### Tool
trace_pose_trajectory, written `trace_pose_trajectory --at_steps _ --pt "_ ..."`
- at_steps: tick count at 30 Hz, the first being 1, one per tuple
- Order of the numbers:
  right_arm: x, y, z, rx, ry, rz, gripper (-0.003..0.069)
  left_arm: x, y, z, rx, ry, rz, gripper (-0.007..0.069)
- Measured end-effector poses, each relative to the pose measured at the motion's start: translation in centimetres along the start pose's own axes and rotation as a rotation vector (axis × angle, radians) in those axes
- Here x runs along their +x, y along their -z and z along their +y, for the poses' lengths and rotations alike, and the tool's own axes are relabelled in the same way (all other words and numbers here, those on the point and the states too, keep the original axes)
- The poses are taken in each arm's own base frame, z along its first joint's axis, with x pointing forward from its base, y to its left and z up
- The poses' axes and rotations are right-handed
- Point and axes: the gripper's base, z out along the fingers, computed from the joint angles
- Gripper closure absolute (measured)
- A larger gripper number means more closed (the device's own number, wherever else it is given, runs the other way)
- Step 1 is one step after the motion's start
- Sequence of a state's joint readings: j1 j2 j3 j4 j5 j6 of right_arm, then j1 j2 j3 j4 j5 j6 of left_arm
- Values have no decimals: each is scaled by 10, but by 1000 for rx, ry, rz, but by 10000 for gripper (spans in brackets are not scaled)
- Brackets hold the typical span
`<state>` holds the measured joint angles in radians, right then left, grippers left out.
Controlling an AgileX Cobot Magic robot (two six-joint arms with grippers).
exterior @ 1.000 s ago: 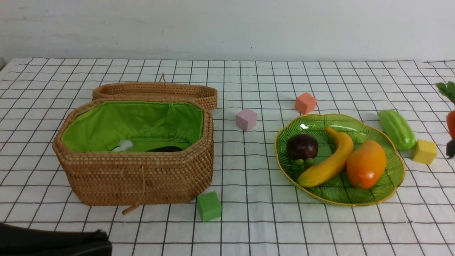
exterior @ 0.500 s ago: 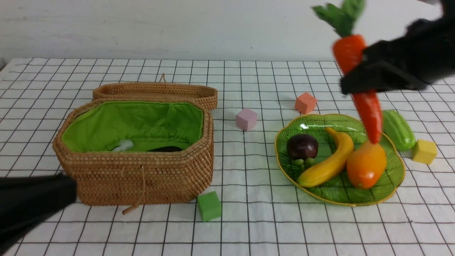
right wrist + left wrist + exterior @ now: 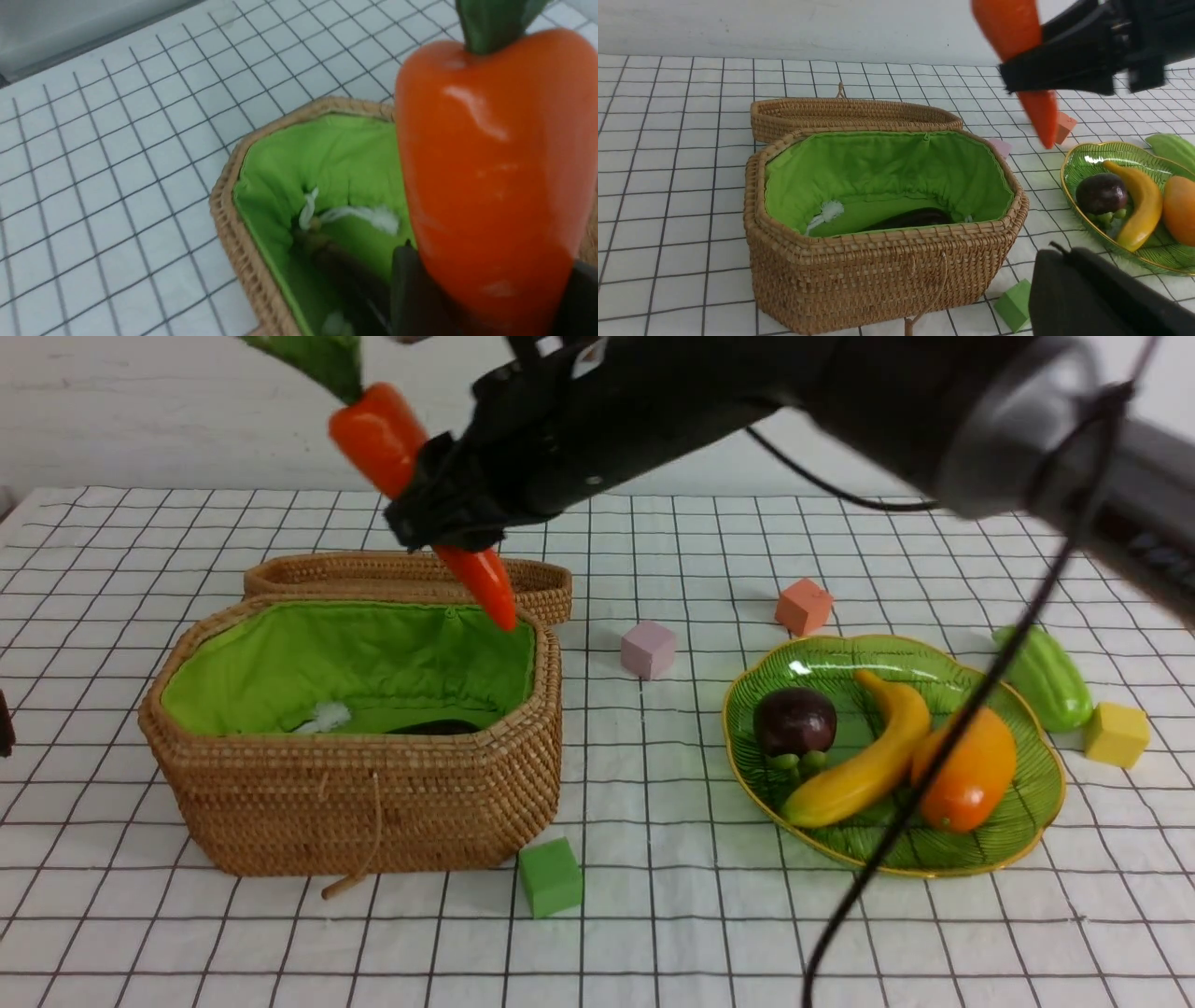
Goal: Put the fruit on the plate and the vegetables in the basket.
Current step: Use the right arm to grab a carrot and put it into the left basket, then take a chayote with your right arm and place it on the basket on the left.
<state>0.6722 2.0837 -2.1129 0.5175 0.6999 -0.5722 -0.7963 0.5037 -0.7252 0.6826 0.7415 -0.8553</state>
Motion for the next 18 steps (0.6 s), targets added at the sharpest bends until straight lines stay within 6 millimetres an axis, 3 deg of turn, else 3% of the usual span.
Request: trace_pose_trajectory --at_steps 4,6,9,12,13,15,18 --pt "14 -36 0 16 97 -12 325 0 0 0 0 3 0 630" --pt "21 -44 0 11 123 5 276 0 0 0 0 4 0 630" --pt "23 -44 1 -3 145 31 137 0 0 0 3 8 3 630" --pt "18 -33 3 -17 163 54 46 0 0 -1 14 16 3 630" --pt "12 -18 3 -24 168 79 16 0 0 -3 32 21 0 630" --pt "3 7 4 -20 150 115 6 -1 0 -6 70 25 -11 630" --pt "-11 59 -5 58 61 205 58 -3 1 -15 161 23 -36 630"
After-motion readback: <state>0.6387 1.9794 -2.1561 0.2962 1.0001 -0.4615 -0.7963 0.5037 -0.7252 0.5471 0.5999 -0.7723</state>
